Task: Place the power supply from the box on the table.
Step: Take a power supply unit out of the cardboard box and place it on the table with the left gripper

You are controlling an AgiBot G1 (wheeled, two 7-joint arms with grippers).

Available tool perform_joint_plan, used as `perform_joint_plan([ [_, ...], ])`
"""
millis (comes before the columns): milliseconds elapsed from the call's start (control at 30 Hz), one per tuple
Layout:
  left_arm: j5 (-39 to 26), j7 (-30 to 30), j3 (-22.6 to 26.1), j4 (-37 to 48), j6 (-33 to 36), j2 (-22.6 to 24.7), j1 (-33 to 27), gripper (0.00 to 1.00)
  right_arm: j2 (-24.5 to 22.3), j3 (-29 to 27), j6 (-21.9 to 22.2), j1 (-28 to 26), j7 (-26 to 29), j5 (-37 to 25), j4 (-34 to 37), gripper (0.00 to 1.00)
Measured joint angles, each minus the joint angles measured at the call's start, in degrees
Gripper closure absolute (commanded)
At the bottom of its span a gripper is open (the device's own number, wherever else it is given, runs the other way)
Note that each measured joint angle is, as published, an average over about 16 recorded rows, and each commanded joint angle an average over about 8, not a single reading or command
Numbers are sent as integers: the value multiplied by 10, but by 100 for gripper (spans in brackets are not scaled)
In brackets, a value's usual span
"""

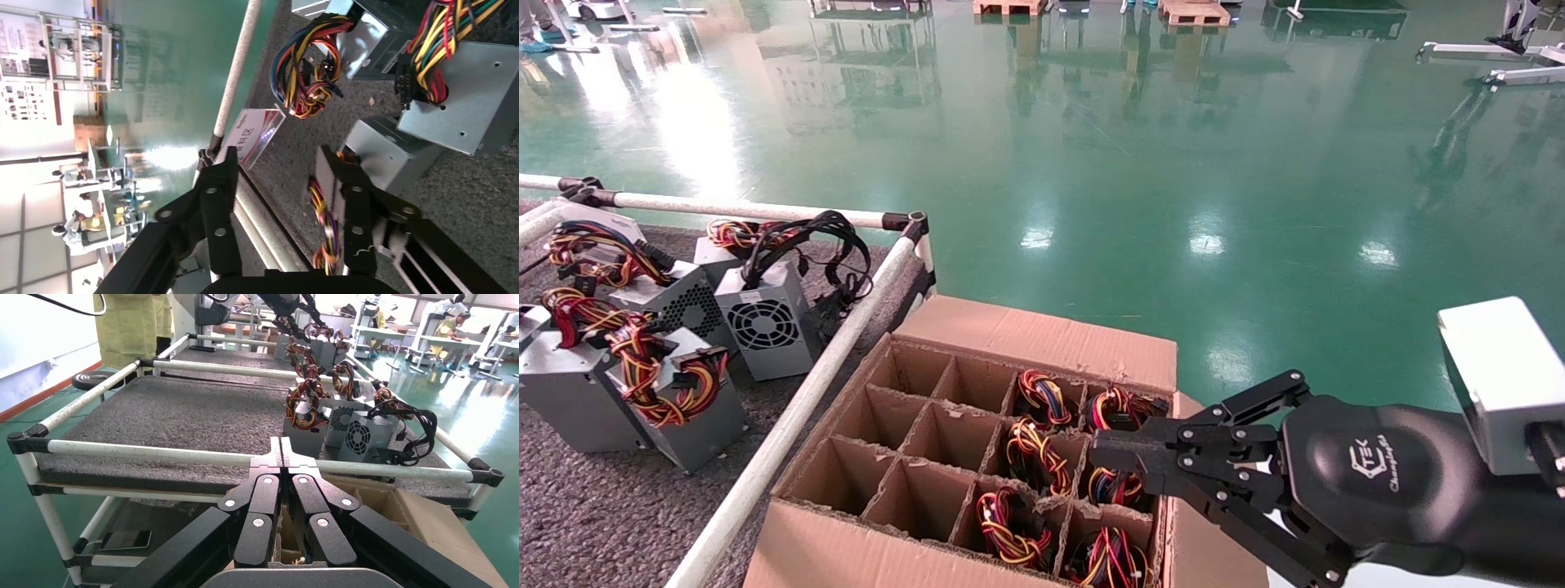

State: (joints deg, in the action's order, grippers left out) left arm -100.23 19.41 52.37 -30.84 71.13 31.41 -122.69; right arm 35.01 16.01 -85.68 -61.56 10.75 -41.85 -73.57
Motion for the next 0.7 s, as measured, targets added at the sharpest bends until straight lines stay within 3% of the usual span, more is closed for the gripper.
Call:
perform_joint_plan([
  [400,16,-5,10,-3,10,5,0,0,0,0,0,0,0,0,0,100],
  [700,69,-14,7,-15,21,8,3,0,0,0,0,0,0,0,0,100],
])
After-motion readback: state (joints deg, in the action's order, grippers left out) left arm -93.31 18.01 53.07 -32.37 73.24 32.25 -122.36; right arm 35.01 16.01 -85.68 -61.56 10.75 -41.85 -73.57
